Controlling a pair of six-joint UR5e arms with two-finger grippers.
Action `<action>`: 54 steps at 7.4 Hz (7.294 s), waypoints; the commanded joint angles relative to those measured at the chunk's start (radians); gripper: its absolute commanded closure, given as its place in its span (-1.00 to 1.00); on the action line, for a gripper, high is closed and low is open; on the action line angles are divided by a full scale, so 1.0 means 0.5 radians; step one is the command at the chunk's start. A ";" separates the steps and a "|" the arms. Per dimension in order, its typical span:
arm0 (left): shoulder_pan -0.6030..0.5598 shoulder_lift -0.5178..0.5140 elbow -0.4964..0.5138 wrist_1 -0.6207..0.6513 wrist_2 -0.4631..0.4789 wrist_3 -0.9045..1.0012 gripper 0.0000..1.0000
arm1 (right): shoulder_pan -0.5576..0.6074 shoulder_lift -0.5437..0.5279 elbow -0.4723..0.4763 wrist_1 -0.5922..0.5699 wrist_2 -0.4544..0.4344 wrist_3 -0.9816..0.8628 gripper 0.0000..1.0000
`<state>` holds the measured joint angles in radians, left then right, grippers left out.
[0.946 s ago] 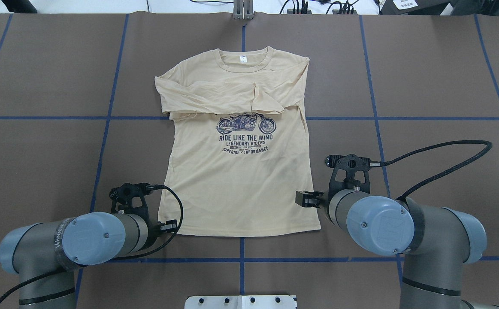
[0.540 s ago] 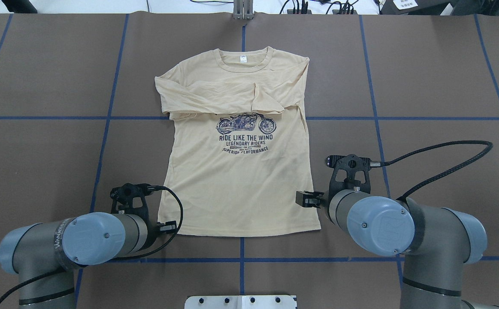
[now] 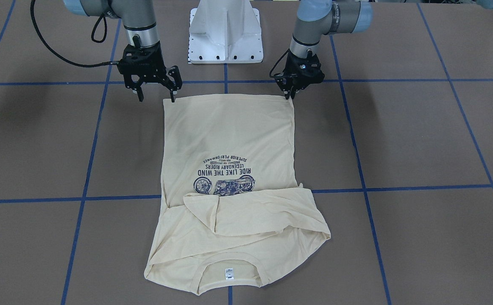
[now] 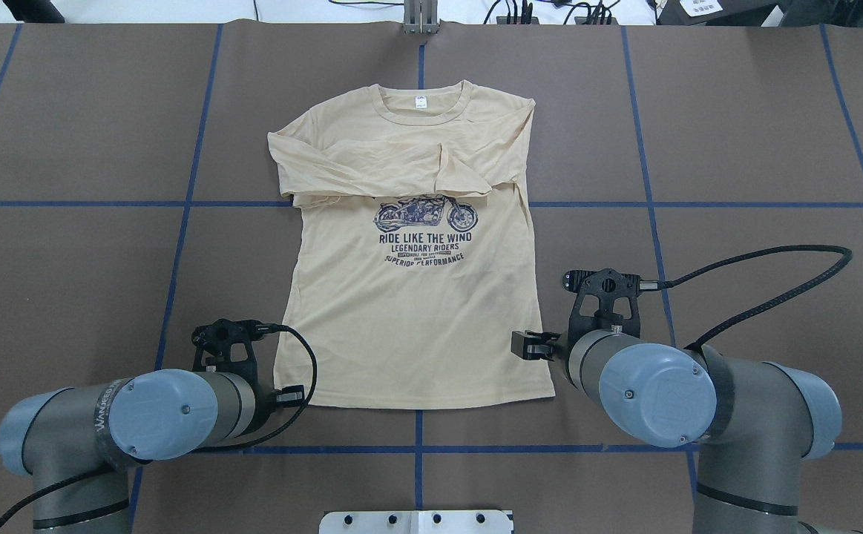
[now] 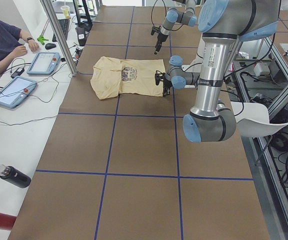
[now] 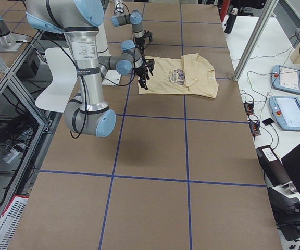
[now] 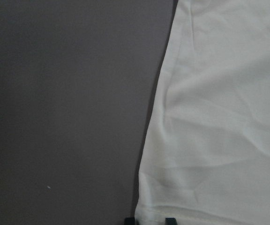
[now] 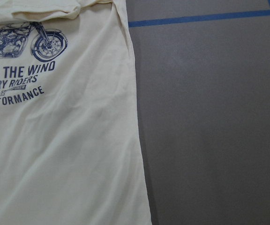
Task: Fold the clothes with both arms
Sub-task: 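Lower both grippers to the hem corners nearest the robot and grasp, then lift the hem with both grippers and fold it toward the collar, then release the hem and draw both grippers back from the shirt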
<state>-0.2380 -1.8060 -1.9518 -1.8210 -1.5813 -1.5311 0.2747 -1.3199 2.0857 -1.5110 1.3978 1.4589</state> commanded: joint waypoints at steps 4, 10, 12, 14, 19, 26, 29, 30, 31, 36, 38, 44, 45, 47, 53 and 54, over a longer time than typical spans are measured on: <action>0.010 -0.002 -0.020 0.010 0.003 0.000 1.00 | -0.122 -0.048 -0.112 0.159 -0.144 0.107 -0.98; 0.010 -0.005 -0.036 0.010 0.003 -0.006 1.00 | -0.319 -0.066 -0.229 0.215 -0.372 0.248 0.06; 0.010 -0.005 -0.036 0.010 0.003 -0.009 1.00 | -0.338 -0.081 -0.226 0.215 -0.375 0.248 0.08; 0.010 -0.005 -0.039 0.010 0.003 -0.006 1.00 | -0.341 -0.082 -0.223 0.215 -0.378 0.248 0.13; 0.010 -0.005 -0.057 0.010 0.003 -0.006 1.00 | -0.362 -0.078 -0.229 0.209 -0.400 0.251 0.34; -0.009 0.001 -0.347 0.119 -0.022 0.049 1.00 | -0.283 -0.148 0.244 0.075 -0.266 0.267 1.00; 0.095 -0.014 -1.177 0.836 -0.310 0.065 1.00 | -0.471 -0.348 1.026 -0.302 0.091 0.270 1.00; 0.220 -0.017 -1.295 0.899 -0.320 0.059 1.00 | -0.619 -0.339 1.266 -0.532 0.094 0.270 1.00; 0.224 -0.020 -1.318 0.899 -0.323 0.059 1.00 | -0.653 -0.330 1.338 -0.598 0.091 0.273 1.00; -0.222 -0.287 -0.577 0.893 -0.115 0.315 1.00 | 0.185 0.237 0.255 -0.449 0.103 -0.165 1.00; -0.486 -0.376 -0.389 0.884 -0.105 0.463 1.00 | 0.395 0.253 -0.065 -0.081 0.199 -0.239 1.00; -0.616 -0.530 0.248 0.441 0.042 0.467 1.00 | 0.543 0.442 -0.442 -0.034 0.245 -0.313 1.00; -0.616 -0.530 0.383 0.321 0.045 0.467 1.00 | 0.552 0.498 -0.550 -0.031 0.245 -0.313 1.00; -0.616 -0.536 0.428 0.292 0.058 0.470 1.00 | 0.573 0.511 -0.719 0.137 0.239 -0.362 1.00; -0.638 -0.301 0.082 0.007 -0.156 0.801 -1.00 | 0.843 0.487 -0.705 0.233 0.690 -0.726 -1.00; -0.577 -0.181 0.020 -0.057 -0.157 0.765 -1.00 | 0.853 0.368 -0.604 0.276 0.693 -0.818 -1.00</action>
<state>-0.5537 -1.9690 -1.8858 -1.8212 -1.6375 -1.1340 0.6902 -1.0798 1.7317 -1.3910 1.7331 1.1063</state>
